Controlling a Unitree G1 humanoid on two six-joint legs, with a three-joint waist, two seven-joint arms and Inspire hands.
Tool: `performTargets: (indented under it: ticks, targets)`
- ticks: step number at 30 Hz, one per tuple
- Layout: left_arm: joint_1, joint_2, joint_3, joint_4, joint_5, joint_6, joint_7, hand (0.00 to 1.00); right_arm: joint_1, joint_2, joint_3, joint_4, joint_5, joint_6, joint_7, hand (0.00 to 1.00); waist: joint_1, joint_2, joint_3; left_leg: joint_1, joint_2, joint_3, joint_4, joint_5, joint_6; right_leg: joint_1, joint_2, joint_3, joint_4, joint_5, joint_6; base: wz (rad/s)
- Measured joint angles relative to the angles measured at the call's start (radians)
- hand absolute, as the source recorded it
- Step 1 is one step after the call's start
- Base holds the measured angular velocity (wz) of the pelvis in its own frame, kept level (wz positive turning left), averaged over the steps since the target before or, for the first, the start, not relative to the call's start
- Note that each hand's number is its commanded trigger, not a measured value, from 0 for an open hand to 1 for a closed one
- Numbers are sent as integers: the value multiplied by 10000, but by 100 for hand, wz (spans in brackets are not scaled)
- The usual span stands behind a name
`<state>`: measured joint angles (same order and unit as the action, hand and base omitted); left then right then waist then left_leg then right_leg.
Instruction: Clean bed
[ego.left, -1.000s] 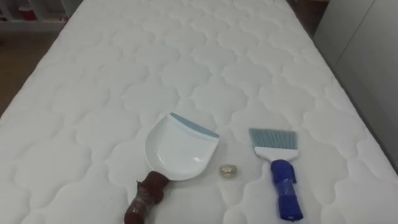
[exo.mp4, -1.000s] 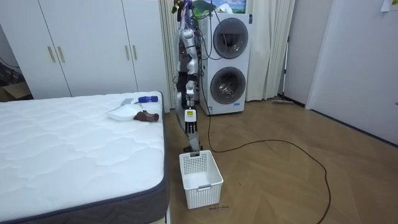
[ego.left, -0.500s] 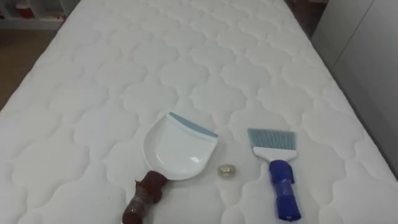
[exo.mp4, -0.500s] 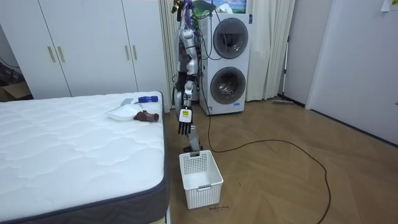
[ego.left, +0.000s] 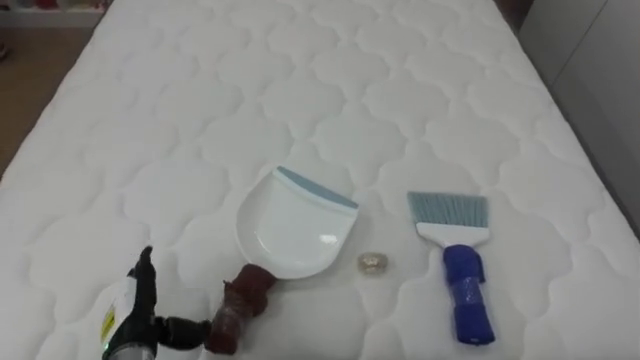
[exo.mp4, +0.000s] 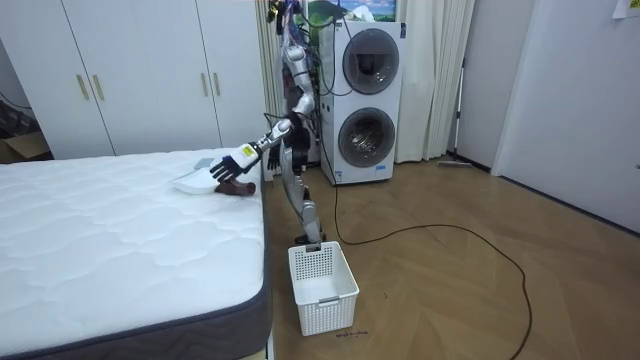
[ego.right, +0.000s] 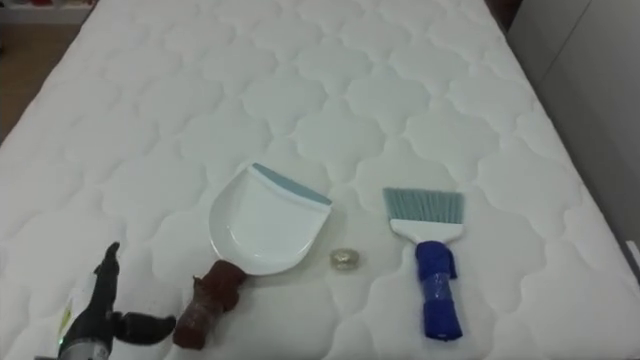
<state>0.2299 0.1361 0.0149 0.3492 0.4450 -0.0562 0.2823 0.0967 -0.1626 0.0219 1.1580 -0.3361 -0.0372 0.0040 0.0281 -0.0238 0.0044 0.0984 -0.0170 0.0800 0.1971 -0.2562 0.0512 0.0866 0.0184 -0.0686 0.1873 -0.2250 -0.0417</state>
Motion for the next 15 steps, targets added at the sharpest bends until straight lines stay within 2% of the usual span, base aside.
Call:
performTargets:
  ticks: [8, 11, 15]
  targets:
    - [-358, 9, -312, -73, 3, -302, -6, 0, -9, -35, 42, 10, 267, -169, 221, 0, -76, -34, -14, -24, 21, -19, -9, 0, 0, 4, 6, 2, -68, 12, -15, 0]
    - [-415, 204, -639, -60, -52, -311, 7, 0, -33, -43, 181, 35, 574, -169, 217, 0, -238, -44, -21, -80, 8, -54, -12, 0, -1, 35, -3, -59, -178, 33, -20, 4]
    - [-414, 210, -806, -18, -72, -310, 6, 0, 18, -59, 249, 67, 956, -163, 212, 0, -353, -71, -8, -31, 13, -43, -22, 0, -1, 128, 2, -37, -195, 39, -21, 0]
